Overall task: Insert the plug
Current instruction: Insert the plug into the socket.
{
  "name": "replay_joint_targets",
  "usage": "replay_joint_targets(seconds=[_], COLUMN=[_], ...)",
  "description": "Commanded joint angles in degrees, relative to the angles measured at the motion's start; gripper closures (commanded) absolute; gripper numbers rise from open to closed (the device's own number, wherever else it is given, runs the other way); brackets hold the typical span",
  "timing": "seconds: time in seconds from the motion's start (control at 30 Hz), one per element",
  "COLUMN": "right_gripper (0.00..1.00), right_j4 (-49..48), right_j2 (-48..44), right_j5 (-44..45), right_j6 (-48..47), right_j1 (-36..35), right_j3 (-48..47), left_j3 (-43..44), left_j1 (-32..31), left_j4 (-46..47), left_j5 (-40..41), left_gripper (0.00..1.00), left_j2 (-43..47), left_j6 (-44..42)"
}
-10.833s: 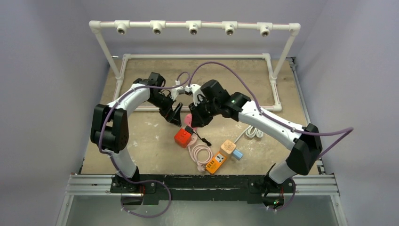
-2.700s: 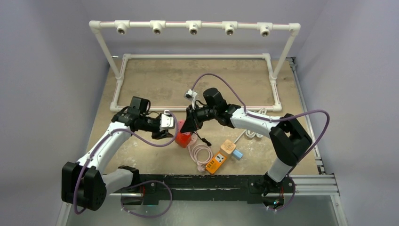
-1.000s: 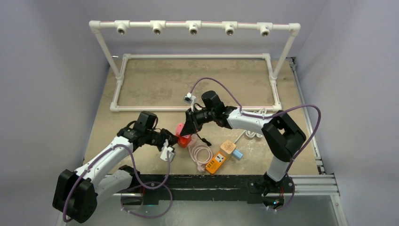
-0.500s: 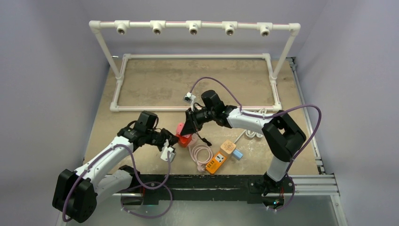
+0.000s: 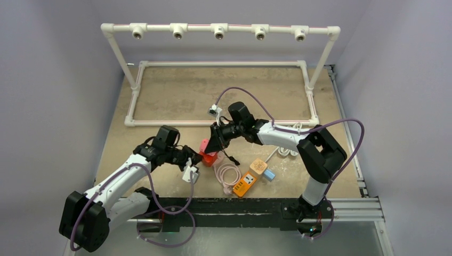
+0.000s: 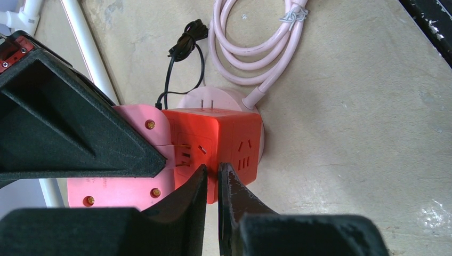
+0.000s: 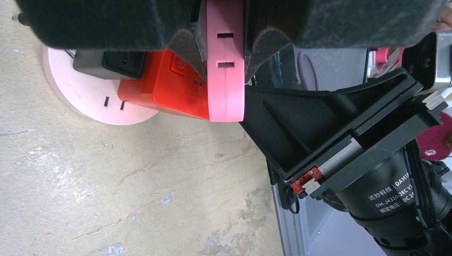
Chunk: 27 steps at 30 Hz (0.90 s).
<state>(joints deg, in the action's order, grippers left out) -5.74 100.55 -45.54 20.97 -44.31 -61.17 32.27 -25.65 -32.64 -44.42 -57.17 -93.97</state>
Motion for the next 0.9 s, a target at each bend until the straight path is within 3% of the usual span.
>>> replay_joint_targets(seconds=[0.0, 0.87], right_gripper=[1.0, 1.0], right_j4=[1.1, 0.2], right_j2=[-1.4, -4.0], right_j5=[1.2, 2.2], right_j6=[-1.2, -0.4], right_j1=[0.2, 0.4], right_j3=[-2.0, -2.3], left_j3=[0.6, 1.3], left_j1=[-0.7, -1.8], left_j4=[-2.4, -1.5], left_j5=[1.5, 2.6], left_gripper=[0.91, 0.93], left_j2=[-1.1, -1.8], left_j6=[1.5, 4.4])
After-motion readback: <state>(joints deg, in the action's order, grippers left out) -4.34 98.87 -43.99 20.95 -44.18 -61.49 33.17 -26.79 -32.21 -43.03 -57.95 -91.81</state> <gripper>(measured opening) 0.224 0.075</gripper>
